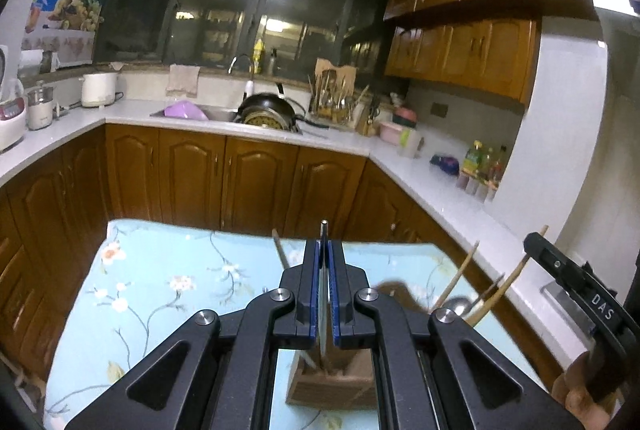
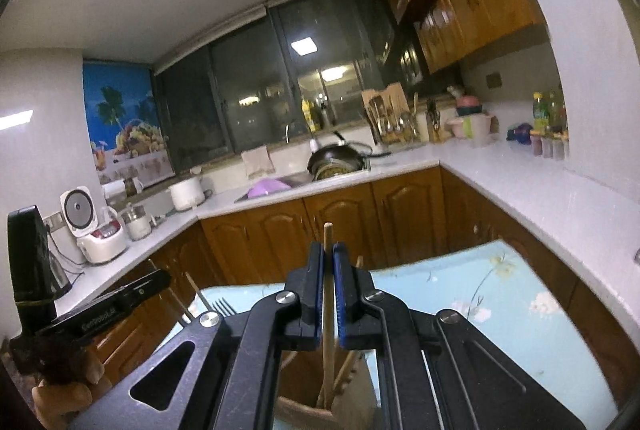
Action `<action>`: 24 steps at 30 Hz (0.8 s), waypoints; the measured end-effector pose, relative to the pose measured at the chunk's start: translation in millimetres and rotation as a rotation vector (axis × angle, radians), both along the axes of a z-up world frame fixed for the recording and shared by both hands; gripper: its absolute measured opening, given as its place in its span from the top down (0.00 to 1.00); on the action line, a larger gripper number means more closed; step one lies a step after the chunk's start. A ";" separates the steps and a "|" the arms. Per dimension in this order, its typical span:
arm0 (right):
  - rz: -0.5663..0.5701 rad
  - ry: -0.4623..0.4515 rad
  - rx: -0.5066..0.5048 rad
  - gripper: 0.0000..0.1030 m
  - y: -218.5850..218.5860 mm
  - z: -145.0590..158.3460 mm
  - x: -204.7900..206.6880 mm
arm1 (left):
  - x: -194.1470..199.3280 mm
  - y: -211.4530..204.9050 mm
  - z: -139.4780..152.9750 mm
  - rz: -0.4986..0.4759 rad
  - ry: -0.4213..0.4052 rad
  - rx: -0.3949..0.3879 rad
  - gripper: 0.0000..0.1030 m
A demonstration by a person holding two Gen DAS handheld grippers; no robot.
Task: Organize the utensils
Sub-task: 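Lower the held chopstick and knife down into the wooden holder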
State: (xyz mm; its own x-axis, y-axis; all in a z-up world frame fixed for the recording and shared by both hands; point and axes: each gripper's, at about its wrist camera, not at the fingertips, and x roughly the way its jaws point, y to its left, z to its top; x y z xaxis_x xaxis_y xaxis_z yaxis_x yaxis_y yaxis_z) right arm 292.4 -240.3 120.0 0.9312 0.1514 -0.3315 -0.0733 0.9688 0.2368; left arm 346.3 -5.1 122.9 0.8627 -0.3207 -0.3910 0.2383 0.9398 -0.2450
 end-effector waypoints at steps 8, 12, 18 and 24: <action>-0.009 0.072 0.013 0.95 -3.6 -28.8 1.6 | 14.3 4.6 -0.5 -0.010 0.040 0.013 0.97; -0.010 0.086 0.018 0.95 -8.5 -26.6 1.9 | 14.3 7.0 2.1 -0.007 0.043 0.018 0.97; -0.012 0.101 0.031 0.95 -13.0 -29.9 5.2 | 14.2 8.8 -1.1 -0.002 0.046 0.018 0.97; -0.010 0.109 0.037 0.94 -12.1 -31.1 5.3 | 7.4 6.6 -7.0 0.000 0.058 0.031 0.96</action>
